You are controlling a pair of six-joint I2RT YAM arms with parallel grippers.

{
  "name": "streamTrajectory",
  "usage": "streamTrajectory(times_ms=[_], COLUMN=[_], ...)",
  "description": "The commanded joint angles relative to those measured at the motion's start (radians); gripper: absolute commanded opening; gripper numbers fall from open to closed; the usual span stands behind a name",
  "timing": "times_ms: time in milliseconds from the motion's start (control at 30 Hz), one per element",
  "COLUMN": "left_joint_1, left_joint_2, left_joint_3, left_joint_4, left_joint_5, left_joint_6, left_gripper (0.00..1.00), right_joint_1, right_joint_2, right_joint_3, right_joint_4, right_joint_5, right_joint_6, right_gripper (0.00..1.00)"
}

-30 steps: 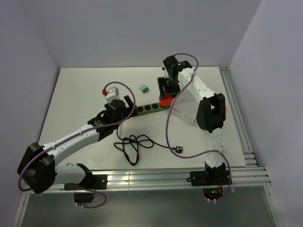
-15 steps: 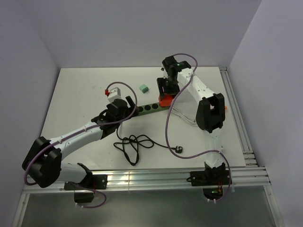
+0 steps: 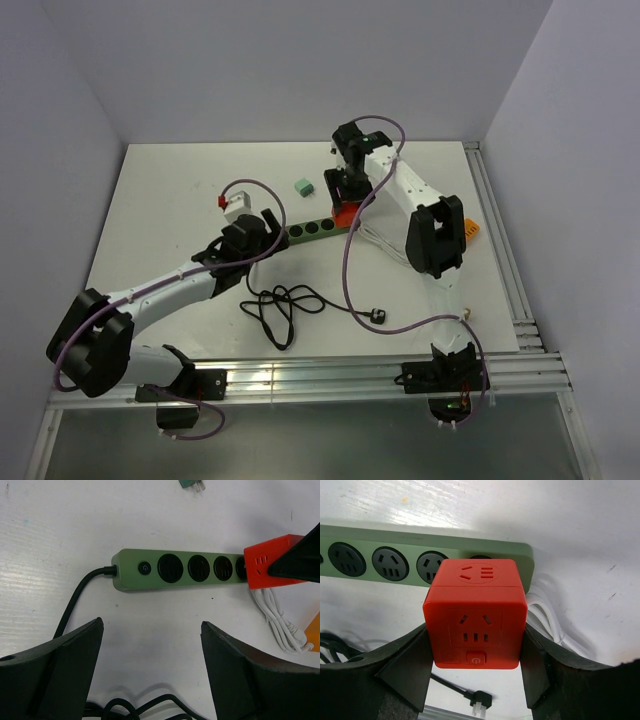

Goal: Insert the plug

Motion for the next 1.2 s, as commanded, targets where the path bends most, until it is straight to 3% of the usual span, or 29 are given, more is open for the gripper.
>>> streamTrajectory(times_ms=[0, 1167], left_joint_1=[0.007, 0.024], left_joint_2=[-0.034, -0.058], left_joint_3=[-0.015, -0.083], left_joint_4=[0.05, 0.077], left_joint_5=[0.014, 0.02], left_joint_6=[-0.013, -0.018], left_gripper=[0.84, 0.84], right_joint_1=[0.008, 0.05], right_joint_2=[0.01, 0.081], right_joint_3=[0.047, 0.093], right_joint_4=[-0.013, 0.009], right_joint_5=[0.065, 0.025], right_joint_6=[-0.039, -0.062], right_gripper=[0.0, 0.0])
